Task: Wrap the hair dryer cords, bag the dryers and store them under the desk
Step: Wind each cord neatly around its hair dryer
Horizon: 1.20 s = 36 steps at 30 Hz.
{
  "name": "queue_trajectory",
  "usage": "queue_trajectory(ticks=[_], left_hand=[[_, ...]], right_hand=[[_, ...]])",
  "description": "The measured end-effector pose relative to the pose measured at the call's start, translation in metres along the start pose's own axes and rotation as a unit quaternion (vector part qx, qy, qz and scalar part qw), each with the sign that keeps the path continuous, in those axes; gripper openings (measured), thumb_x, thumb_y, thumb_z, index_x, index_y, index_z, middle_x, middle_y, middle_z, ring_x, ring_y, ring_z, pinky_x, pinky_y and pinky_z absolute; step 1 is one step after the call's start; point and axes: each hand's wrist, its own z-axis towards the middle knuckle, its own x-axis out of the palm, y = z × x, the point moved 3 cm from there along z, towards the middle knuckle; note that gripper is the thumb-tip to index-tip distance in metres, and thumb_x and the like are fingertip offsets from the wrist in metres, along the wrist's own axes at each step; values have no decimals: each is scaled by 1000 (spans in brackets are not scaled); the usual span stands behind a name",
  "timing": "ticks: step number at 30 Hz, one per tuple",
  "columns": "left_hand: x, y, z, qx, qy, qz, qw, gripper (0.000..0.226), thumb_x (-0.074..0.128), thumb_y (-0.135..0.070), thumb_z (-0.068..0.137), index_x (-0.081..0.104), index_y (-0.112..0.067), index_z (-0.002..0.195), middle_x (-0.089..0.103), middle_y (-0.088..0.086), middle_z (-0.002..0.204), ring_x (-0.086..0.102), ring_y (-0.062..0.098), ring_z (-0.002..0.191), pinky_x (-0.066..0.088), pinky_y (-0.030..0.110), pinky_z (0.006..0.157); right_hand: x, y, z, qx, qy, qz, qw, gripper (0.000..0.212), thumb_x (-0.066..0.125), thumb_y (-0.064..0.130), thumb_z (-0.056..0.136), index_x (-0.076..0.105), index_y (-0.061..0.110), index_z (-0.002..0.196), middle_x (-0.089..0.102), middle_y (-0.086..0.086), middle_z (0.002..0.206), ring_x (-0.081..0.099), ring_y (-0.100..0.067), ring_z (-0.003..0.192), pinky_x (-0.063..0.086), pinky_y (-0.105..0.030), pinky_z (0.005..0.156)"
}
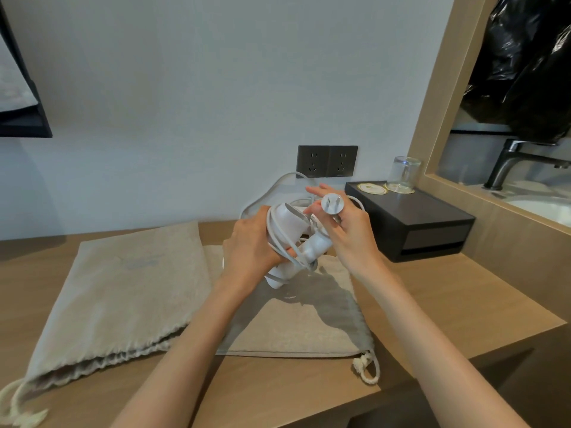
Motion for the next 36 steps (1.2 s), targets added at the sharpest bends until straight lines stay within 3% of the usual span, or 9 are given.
queue_trajectory(ticks=[5,9,13,15,19,23,27,31,36], left_hand=[[-2,2,-1,-4,-17,-25,1000,64,72,-58,61,48,-32,115,62,-7,102,57,25,97,49,40,73],[-3,3,4,-7,18,8,1000,69,74,-58,61,46,-33,120,62,-6,106,56,27,100,48,39,75],[1,-5,5,55,52,-42,996,62,76,-53,57,55,-34,112,61,-17,99,58,17,100,50,38,73],[4,-2,5,73,44,-107,991,63,77,-46,54,58,-30,111,60,-18,97,57,8,96,50,29,75],[11,14,9,59,68,-135,987,69,82,-21,65,53,-16,128,56,-2,123,53,13,113,41,24,94],[16,22,8,47,90,-128,987,52,72,-24,82,53,-14,129,56,-4,126,52,9,116,35,16,94],[24,25,7,34,88,-104,990,40,59,-28,91,55,-13,128,58,1,130,51,15,123,36,25,100],[32,34,8,-15,99,-59,993,47,53,-28,94,43,-15,139,41,6,145,28,23,140,19,39,115],[36,35,1,-133,113,-209,962,57,46,-28,98,22,-16,149,32,4,150,35,22,136,32,36,110]], right_hand=[[3,13,0,10,28,39,999,28,49,26,97,69,9,89,60,17,120,40,2,131,39,-12,98],[2,11,-2,19,44,6,999,22,49,28,98,67,18,104,59,13,126,49,-1,122,45,-27,98],[-3,2,-8,17,68,-284,956,24,39,28,101,54,24,119,58,3,114,50,-16,110,46,-40,85],[-6,-1,-12,31,60,-313,947,21,33,28,102,49,24,115,57,2,106,51,-20,101,47,-44,77],[-10,-7,-16,45,54,-351,934,17,33,26,101,46,21,111,57,3,97,56,-19,83,48,-40,65],[-15,-26,-18,129,87,-369,916,14,35,22,99,46,17,106,57,-1,89,56,-21,77,40,-34,58],[-15,-51,-36,195,87,-328,920,13,41,22,98,50,16,105,56,-1,95,56,-19,88,46,-35,70],[-14,-63,-45,275,88,-150,946,18,43,17,98,52,17,113,57,-1,108,55,-19,99,46,-32,81],[-27,-64,-32,332,49,-4,942,52,31,19,101,19,28,151,40,2,140,37,-21,132,31,-32,102]])
